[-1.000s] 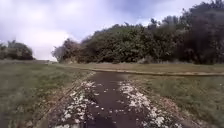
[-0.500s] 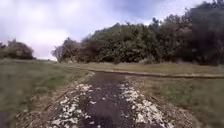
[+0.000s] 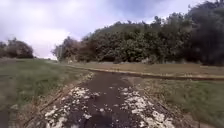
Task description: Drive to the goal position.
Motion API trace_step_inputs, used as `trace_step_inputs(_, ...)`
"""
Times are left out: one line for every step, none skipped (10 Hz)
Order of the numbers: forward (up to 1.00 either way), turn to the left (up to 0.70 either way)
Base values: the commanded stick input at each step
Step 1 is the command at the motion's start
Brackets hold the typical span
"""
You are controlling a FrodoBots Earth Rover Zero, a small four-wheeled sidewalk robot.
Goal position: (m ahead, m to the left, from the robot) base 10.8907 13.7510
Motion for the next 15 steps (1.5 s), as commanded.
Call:
trace_step_inputs(0.85,0.00)
trace_step_inputs(0.85,0.00)
trace_step_inputs(0.85,0.00)
trace_step_inputs(0.85,0.00)
trace_step_inputs(0.85,0.00)
trace_step_inputs(0.85,0.00)
trace_step_inputs(0.85,0.00)
trace_step_inputs(0.85,0.00)
trace_step_inputs(0.85,0.00)
trace_step_inputs(0.85,0.00)
trace_step_inputs(0.85,0.00)
trace_step_inputs(0.85,0.00)
trace_step_inputs(0.85,0.00)
trace_step_inputs(0.85,0.00)
trace_step_inputs(0.85,0.00)
